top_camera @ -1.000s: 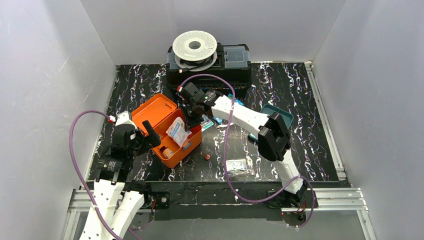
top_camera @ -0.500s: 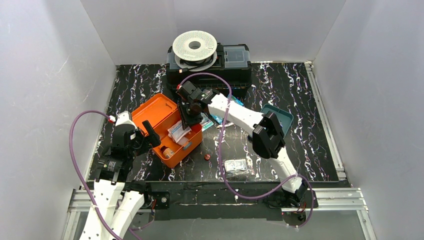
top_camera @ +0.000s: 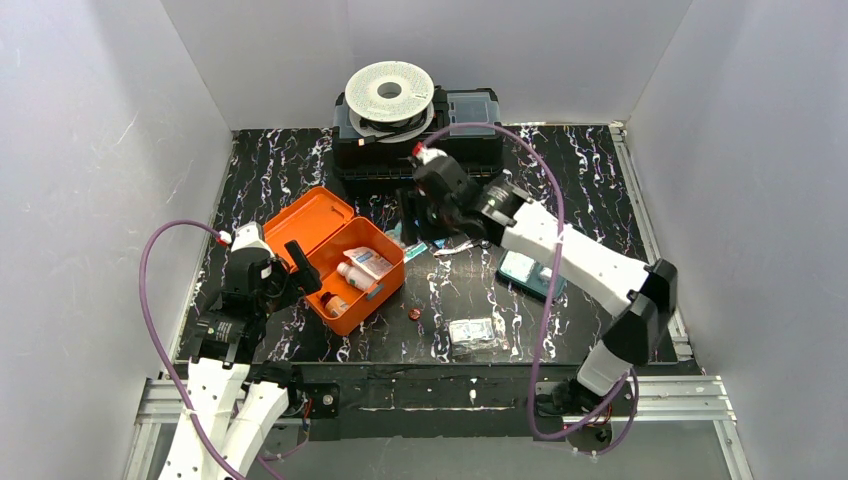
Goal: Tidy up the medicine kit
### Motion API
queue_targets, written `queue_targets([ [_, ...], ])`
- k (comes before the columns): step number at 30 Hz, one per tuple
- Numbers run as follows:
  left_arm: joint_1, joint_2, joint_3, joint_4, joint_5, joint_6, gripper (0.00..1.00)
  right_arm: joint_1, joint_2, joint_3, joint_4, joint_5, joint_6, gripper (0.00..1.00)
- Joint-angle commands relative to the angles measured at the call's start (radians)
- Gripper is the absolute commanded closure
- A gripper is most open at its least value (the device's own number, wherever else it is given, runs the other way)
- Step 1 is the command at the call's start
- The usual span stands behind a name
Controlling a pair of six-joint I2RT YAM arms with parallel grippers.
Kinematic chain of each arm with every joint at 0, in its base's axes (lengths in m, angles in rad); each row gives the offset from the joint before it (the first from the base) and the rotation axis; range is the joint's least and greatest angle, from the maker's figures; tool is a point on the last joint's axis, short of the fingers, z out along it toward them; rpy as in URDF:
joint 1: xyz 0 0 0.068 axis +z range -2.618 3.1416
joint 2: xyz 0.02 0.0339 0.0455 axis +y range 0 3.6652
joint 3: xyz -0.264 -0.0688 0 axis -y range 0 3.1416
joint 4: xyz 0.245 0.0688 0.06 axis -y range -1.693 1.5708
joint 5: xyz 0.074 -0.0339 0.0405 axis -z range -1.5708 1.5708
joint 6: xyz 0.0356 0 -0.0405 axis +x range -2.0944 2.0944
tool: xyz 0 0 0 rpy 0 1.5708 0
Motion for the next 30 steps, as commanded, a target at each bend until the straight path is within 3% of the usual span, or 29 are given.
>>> queue_targets([
  [1, -0.002, 0.009, 0.003, -0.012, -0.007, 0.004, 0.01, 0.001, -0.203, -0.327, 0.063, 0.055, 0.07, 0.25],
  [13, -0.002, -0.002, 0.002, -0.012, -0.006, 0.004, 0.01, 0.001, -0.507, -0.844, 0.097, 0.06, 0.243, 0.22],
  [30, -0.002, 0.002, 0.002, -0.011, -0.001, 0.004, 0.01, 0.001, -0.683, -1.189, 0.114, 0.033, 0.464, 0.16],
])
